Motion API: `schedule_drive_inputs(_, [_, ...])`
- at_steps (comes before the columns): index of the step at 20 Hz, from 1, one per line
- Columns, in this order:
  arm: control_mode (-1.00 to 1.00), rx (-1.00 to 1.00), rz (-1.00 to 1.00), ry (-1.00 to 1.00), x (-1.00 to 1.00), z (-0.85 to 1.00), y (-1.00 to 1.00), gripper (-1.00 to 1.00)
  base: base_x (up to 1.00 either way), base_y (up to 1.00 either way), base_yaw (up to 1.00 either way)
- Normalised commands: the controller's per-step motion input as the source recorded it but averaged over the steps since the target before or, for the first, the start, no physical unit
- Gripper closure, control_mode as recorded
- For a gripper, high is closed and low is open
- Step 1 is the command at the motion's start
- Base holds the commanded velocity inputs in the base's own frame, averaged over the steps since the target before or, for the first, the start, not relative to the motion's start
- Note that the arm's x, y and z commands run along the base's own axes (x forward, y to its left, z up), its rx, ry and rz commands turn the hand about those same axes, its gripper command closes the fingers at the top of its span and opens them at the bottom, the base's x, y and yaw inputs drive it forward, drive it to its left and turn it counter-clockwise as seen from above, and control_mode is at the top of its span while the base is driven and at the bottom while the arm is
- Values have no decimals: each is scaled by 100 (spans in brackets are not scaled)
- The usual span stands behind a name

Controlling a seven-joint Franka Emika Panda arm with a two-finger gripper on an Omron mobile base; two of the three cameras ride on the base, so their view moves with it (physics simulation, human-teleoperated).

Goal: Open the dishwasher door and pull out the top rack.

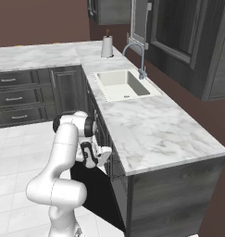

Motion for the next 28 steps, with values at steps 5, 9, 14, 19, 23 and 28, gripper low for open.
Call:
schedule_drive_inputs(5, [-100, -3, 0, 0, 5, 0, -8, -100, 0, 0, 0])
schedule_drive_inputs(9, [-100, -1, 0, 0, 2, 0, -10, -100, 0, 0, 0])
schedule_drive_inputs(14, [-100, 0, 0, 0, 7, 0, -9, -100, 0, 0, 0])
schedule_drive_inputs(19, [-100, 0, 0, 0, 8, 0, -10, -100, 0, 0, 0])
schedule_drive_inputs(23, [-100, -2, 0, 0, 4, -3, -7, -100, 0, 0, 0])
schedule_drive_inputs(28, [-100, -1, 0, 0, 8, -13, -6, -100, 0, 0, 0])
